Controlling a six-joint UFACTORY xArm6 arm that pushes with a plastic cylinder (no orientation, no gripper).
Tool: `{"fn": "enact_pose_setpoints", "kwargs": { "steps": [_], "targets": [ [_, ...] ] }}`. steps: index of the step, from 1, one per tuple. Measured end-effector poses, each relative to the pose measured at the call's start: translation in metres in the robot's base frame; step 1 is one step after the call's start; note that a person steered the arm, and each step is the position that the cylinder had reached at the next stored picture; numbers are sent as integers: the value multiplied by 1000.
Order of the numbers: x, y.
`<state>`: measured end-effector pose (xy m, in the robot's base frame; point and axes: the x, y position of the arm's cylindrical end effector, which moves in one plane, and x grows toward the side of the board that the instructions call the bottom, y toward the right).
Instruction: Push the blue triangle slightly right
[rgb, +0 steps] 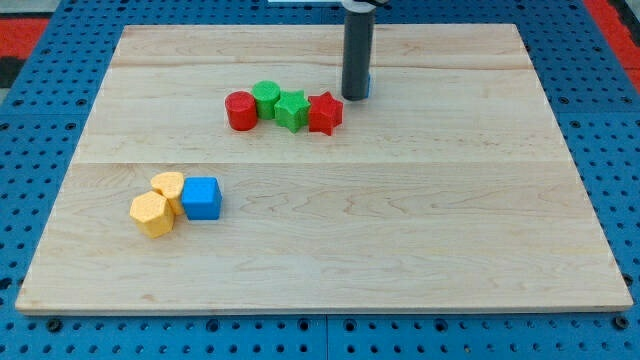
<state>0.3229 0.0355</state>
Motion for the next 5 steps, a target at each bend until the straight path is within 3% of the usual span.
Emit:
{"fn": "enact_pose_setpoints", "kwargs": {
  "steps": [2, 4, 5],
  "targets": [
    [-35, 17],
    [-78, -56],
    [-78, -25]
  ]
}}
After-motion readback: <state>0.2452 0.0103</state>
